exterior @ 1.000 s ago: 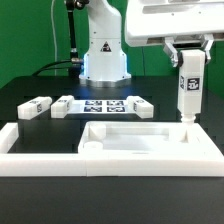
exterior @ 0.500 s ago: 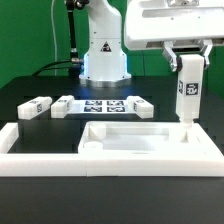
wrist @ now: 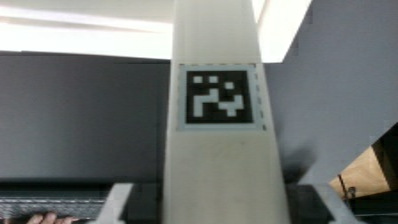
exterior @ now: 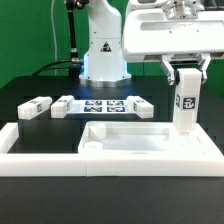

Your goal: Assemble desk

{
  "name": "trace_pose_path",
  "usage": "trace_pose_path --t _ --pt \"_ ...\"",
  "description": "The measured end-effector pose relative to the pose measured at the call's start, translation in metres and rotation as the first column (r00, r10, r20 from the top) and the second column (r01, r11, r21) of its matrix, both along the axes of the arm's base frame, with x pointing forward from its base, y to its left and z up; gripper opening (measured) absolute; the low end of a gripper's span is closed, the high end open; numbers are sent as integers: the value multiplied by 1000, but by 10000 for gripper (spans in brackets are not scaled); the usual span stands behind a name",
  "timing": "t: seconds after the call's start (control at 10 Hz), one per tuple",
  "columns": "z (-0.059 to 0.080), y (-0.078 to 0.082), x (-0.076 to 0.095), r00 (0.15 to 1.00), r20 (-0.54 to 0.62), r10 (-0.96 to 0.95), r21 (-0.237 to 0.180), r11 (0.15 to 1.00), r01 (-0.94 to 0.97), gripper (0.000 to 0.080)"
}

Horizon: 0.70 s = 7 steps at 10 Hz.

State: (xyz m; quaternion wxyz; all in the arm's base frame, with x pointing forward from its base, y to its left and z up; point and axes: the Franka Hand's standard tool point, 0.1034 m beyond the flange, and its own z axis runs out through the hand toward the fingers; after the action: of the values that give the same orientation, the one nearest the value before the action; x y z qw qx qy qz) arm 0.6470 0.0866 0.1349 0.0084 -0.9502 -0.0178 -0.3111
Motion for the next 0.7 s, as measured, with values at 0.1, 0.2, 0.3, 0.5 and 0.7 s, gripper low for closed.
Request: trace_pose_path --t 0.1,0.2,0.3,0.5,0.7 --pt "0 0 2 1000 3 0 0 1000 0 291" --pt "0 1 4 1000 8 1 0 1000 -1 291" --pt "-1 3 6 1000 10 3 0 1000 -3 291" --pt "-1 4 10 1000 14 4 0 1000 -4 291" --pt "-7 5 13 1000 11 5 -3 1000 -5 291"
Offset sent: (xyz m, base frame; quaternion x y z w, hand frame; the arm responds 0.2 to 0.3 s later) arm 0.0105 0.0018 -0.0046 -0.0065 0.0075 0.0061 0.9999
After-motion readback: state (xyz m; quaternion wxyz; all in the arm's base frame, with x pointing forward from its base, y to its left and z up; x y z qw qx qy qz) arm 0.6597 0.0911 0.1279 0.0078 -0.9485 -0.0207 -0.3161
